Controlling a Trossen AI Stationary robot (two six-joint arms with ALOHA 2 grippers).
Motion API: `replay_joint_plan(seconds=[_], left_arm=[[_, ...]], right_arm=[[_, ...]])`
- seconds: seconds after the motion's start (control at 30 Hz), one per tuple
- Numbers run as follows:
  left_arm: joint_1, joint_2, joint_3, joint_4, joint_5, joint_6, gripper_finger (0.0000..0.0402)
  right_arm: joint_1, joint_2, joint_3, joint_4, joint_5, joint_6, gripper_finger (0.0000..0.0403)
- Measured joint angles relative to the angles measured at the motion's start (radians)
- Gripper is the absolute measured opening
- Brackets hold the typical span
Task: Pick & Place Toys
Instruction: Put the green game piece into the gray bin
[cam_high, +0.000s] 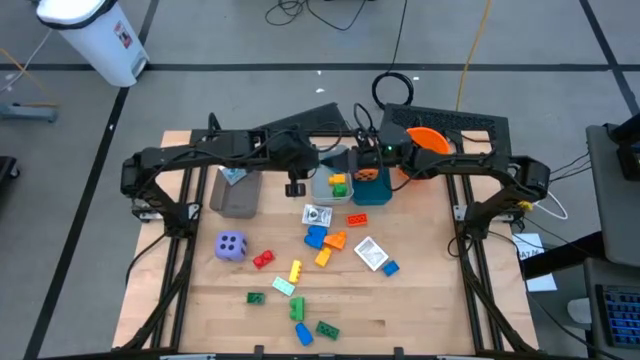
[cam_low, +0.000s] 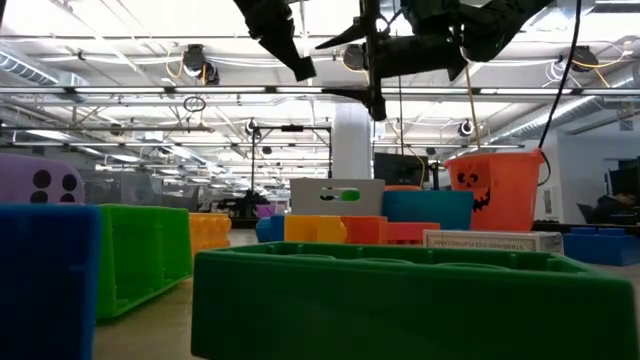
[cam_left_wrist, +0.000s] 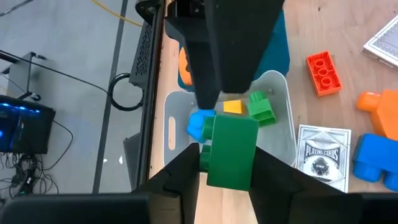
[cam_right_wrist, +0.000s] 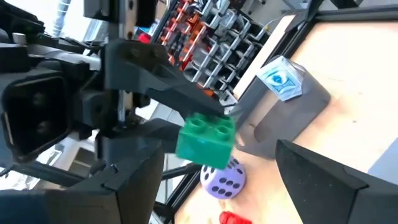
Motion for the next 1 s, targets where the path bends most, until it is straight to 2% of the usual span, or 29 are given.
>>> replay_joint_plan(seconds=[0.17, 0.4, 0.7, 1.0], left_arm=[[0.000, 0.019, 0.000, 0.033, 0.001, 0.003, 0.0105], [0.000, 0.032, -0.001, 0.065, 0.007, 0.022, 0.0139], [0.000, 0.030, 0.000, 0.103, 0.027, 0.020, 0.0085], [-0.001, 0.033, 0.000, 0.109, 0.033, 0.019, 0.0099]], right_arm=[[0.002, 0.012, 0.000, 0.012, -0.002, 0.005, 0.0293], [0.014, 0.016, 0.000, 0.015, 0.000, 0.013, 0.0291], [0.015, 0.017, 0.000, 0.008, 0.017, 0.016, 0.0268], [0.016, 0.017, 0.000, -0.017, 0.017, 0.022, 0.0216]])
